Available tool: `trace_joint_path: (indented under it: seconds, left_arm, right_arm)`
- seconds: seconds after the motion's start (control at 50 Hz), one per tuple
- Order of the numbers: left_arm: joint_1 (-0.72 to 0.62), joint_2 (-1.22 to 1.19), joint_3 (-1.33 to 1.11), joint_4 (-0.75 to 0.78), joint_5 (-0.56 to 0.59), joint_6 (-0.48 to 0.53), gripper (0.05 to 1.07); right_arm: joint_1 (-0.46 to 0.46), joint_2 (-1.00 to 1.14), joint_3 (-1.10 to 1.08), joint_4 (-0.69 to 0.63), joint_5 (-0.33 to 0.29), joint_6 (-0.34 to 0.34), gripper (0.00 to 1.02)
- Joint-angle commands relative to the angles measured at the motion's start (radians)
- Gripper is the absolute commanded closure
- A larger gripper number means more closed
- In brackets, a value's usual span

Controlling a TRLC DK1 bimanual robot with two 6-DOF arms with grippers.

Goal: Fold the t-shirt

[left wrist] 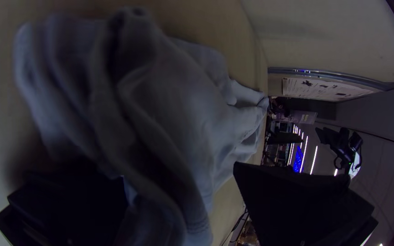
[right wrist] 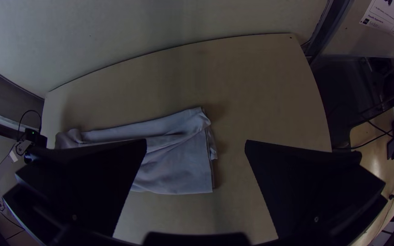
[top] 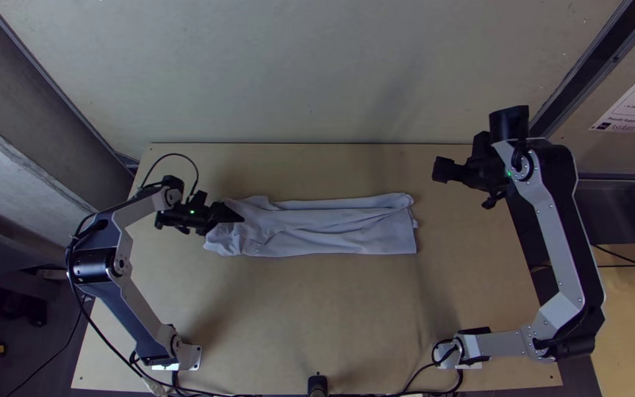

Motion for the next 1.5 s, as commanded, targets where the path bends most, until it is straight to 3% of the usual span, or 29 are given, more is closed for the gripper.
trace_joint_path:
  seconds: [0.0, 0.12, 0.18, 0.24, 0.34, 0.64, 1.18, 1.3, 1.48]
  left_arm:
    - [-0.069, 0.011, -0.054, 0.041, -0.064, -0.089, 0.1]
    - [-0.136, 0.005, -0.054, 0.066, -0.172, -0.13, 0.1]
    - [-0.164, 0.002, -0.055, 0.064, -0.238, -0.146, 0.18]
    - [-0.173, -0.012, -0.057, 0.067, -0.288, -0.172, 0.39]
    - [-0.173, -0.047, -0.055, 0.085, -0.334, -0.205, 1.05]
    - [-0.14, -0.171, -0.023, 0.043, -0.517, -0.172, 1.04]
    - [0.327, -0.185, 0.19, -0.105, -0.75, 0.33, 1.04]
    - [0.385, -0.182, 0.216, -0.102, -0.825, 0.433, 1.04]
    - [0.385, -0.216, 0.235, -0.108, -0.917, 0.503, 1.04]
  right_arm:
    - [0.002, -0.034, -0.025, 0.0, -0.004, 0.014, 0.03]
    - [-0.001, -0.048, -0.051, 0.0, -0.004, 0.013, 0.03]
    - [-0.001, -0.054, -0.063, 0.002, -0.004, 0.011, 0.03]
    - [-0.001, -0.059, -0.074, 0.002, -0.004, 0.014, 0.03]
    - [-0.001, -0.076, -0.105, 0.019, -0.004, 0.017, 0.03]
    - [0.032, -0.123, -0.208, 0.095, -0.004, 0.059, 0.03]
    - [0.026, -0.183, -0.294, 0.143, 0.02, 0.065, 0.03]
    - [0.023, -0.191, -0.297, 0.155, 0.032, 0.059, 0.03]
    - [0.023, -0.203, -0.304, 0.158, 0.035, 0.057, 0.03]
